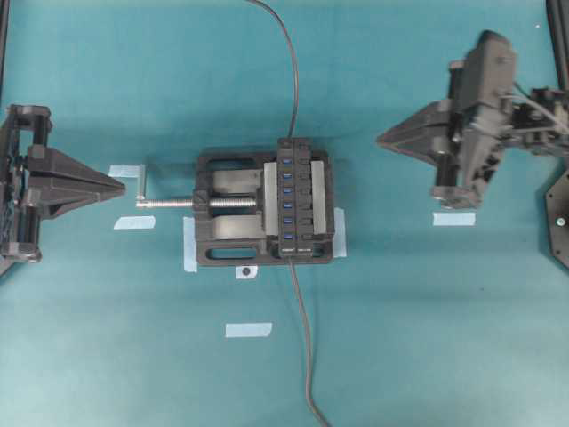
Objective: Insert the USB into the second port from the front of the fixed hub.
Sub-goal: 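Lift the right arm and swing it toward the clamped hub, then move the open right gripper over the USB plug at the hub's end, then close the right gripper on the black USB cable behind the plug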
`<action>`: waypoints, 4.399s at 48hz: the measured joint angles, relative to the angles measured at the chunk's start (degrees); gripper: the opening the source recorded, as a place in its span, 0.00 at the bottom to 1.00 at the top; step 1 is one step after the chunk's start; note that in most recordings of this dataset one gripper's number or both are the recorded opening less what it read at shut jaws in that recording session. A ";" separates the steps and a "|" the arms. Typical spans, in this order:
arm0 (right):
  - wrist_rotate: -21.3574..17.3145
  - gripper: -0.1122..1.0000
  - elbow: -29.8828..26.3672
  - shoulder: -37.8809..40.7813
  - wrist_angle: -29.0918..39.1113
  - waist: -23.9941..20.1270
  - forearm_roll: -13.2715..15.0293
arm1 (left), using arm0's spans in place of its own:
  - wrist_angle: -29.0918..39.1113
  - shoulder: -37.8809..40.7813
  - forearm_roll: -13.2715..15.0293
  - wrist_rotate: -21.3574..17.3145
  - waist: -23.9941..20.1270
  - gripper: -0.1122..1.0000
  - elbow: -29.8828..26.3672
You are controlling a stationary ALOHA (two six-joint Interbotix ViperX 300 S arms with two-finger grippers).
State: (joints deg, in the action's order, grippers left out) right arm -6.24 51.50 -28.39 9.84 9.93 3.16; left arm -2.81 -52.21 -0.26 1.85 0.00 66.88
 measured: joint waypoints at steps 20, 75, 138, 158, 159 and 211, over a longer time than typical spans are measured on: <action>0.00 0.09 -5.45 10.72 0.09 2.11 3.52 | 0.00 1.67 -0.09 0.09 0.09 0.10 0.00; 0.00 0.09 -14.24 26.02 0.70 2.20 4.57 | 4.75 3.34 -0.09 1.23 0.18 0.10 -0.26; 0.00 0.83 -16.79 28.56 1.32 2.20 4.57 | 5.63 3.43 -0.09 1.41 0.18 0.10 -0.26; 0.00 0.82 -20.21 33.05 0.26 1.49 4.57 | 5.63 3.43 -0.09 1.49 0.18 0.10 -0.26; 0.00 0.82 -20.30 33.13 0.35 1.49 4.57 | 5.63 3.43 -0.09 1.49 0.18 0.10 -0.26; 0.00 0.17 -20.48 33.66 0.09 1.41 4.83 | 5.63 3.25 0.00 1.49 0.18 0.10 -0.26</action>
State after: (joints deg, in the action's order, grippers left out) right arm -6.24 31.03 5.27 9.93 11.34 8.00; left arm 2.81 -48.96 -0.26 3.34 0.18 66.62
